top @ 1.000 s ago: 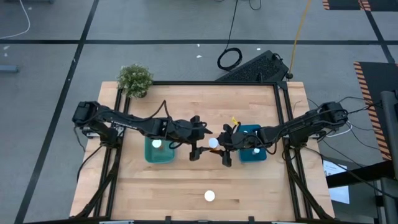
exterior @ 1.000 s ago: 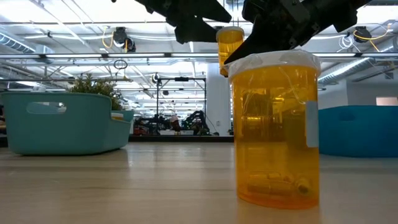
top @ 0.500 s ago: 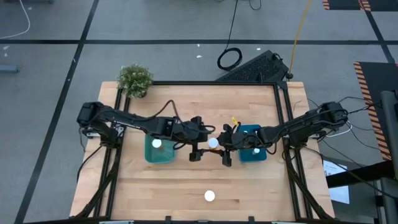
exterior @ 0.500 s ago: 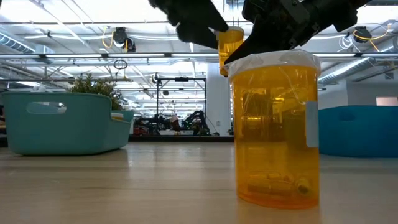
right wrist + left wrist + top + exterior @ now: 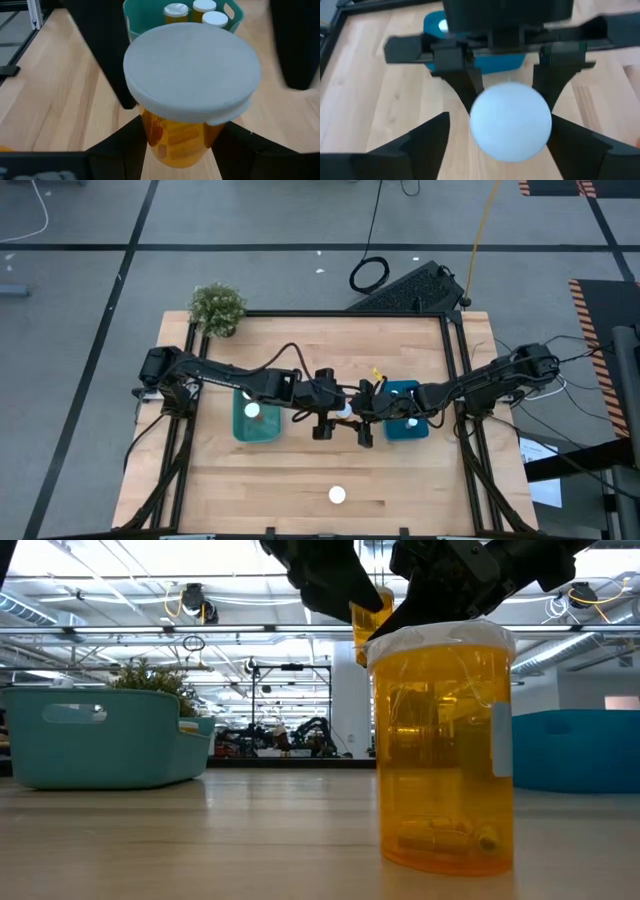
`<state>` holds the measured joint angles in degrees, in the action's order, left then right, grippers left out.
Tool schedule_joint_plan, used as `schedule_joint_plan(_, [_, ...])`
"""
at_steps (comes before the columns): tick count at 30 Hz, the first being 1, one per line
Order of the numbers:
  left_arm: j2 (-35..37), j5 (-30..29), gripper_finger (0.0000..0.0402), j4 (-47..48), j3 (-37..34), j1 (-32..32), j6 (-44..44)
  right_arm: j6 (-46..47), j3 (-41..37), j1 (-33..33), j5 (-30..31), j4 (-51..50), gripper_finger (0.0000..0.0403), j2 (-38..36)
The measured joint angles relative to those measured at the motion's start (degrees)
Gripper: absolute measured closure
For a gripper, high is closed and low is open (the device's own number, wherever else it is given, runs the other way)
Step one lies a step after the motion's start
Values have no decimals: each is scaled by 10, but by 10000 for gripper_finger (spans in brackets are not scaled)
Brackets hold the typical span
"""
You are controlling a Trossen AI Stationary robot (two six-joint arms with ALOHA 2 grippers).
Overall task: Pick and place medicine bottles into bin by pill shape (circle, oval)
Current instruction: Put the big orange capsule bottle into the green bin
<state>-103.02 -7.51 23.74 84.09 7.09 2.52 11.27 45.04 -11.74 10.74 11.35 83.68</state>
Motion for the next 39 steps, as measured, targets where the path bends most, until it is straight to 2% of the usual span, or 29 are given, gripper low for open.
schedule_joint_plan(8, [0,0,153,-4,0,0,2,0,0,0,0,0,218,0])
schedule_joint_plan(19, [0,0,175,2,0,2,-1,-2,0,0,2,0,212,0])
schedule_joint_plan(22, [0,0,175,7,0,3,-3,-3,0,0,-2,-1,184,0])
schedule_joint_plan(28, [0,0,176,15,-1,13,-12,1,0,0,-3,-10,90,-3])
schedule_joint_plan(31, [8,0,176,34,-1,18,-22,6,0,0,-3,-24,58,-9])
schedule_joint_plan(34, [23,-10,176,54,-1,24,-44,11,0,0,-3,-50,48,-21])
schedule_joint_plan(39, [60,-64,176,133,-2,39,-98,15,0,-1,-2,-82,50,-34])
